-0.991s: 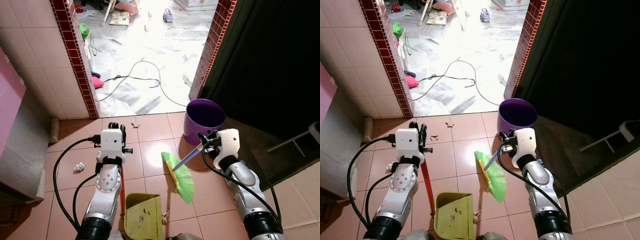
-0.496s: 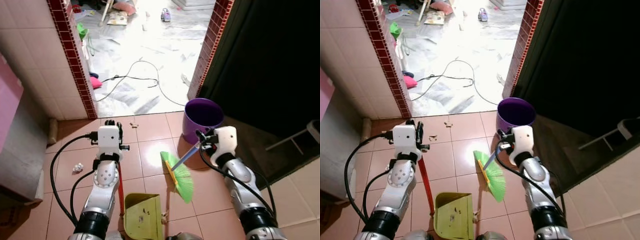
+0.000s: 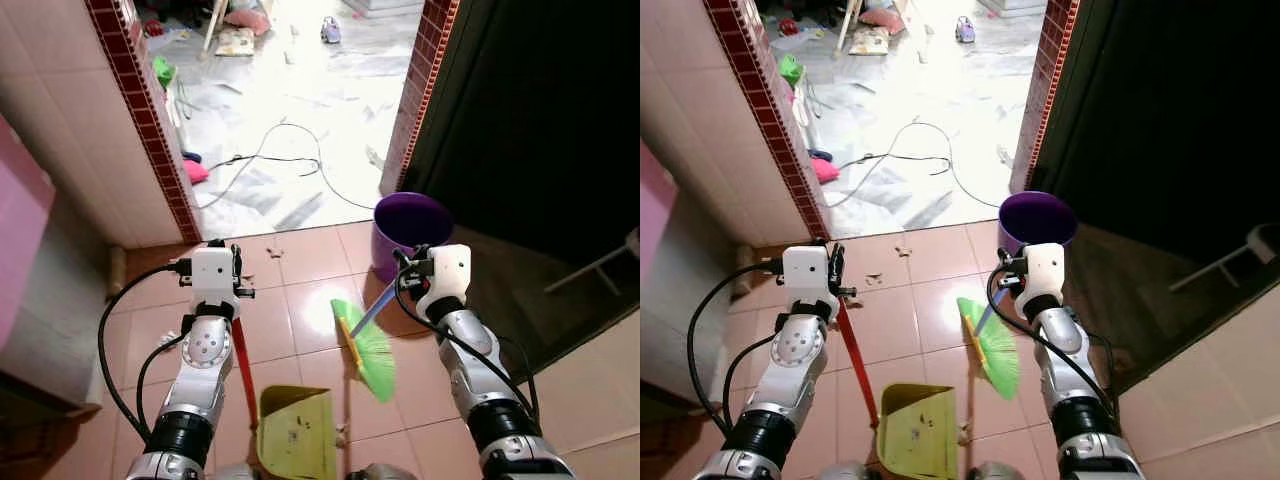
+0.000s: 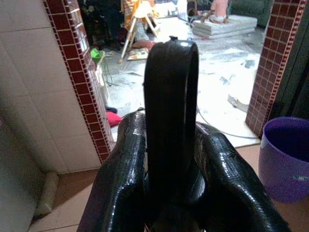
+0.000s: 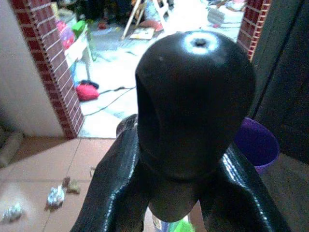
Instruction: Sweep floor
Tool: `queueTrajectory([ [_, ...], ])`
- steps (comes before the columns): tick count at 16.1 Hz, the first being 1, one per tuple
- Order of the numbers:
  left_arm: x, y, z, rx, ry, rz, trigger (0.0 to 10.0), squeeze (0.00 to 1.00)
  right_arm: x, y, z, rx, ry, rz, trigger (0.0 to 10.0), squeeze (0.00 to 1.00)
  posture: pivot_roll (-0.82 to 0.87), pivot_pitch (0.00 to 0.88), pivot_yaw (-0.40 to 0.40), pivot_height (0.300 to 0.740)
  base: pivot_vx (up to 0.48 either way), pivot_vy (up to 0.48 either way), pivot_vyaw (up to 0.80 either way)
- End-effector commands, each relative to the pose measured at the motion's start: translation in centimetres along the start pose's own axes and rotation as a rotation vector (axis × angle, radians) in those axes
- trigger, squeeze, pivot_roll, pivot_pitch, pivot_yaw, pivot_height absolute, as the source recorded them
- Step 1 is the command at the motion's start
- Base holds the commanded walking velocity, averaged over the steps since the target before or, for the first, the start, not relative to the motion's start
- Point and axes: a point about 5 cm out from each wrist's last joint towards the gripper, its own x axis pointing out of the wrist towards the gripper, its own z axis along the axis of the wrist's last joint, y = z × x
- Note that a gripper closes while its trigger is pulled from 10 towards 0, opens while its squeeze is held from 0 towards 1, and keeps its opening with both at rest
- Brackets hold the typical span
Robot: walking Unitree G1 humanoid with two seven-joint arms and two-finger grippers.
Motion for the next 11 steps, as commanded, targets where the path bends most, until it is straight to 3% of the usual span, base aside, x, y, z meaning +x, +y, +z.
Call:
queueTrajectory([
  [1, 0.0, 0.5, -1.0, 0.066, 0.057, -0.024, 10.0, 0.00, 0.0, 0.5, -1.1, 0.062, 0.046, -0.023, 10.0, 0.00, -0.04, 0.000, 0.059, 0.740, 0.000, 0.000, 0.00],
  [5, 0.5, 0.5, -0.2, 0.080, 0.027, -0.051, 10.0, 0.00, 0.2, 0.9, -0.9, 0.088, 0.019, -0.048, 10.0, 0.00, -0.02, 0.000, 0.076, 0.740, 0.000, 0.000, 0.00],
  [7, -0.1, 1.3, -0.3, 0.070, 0.032, -0.033, 10.0, 0.00, -0.5, 0.9, -1.2, 0.081, 0.044, -0.040, 10.0, 0.00, -0.02, 0.000, 0.044, 0.740, 0.000, 0.000, 0.00],
  [11, -3.3, 3.8, -2.1, 0.061, 0.084, 0.029, 10.0, 0.00, -3.9, -0.7, -1.6, 0.039, 0.056, -0.037, 10.0, 0.00, -0.05, 0.000, 0.034, 0.740, 0.000, 0.000, 0.00],
])
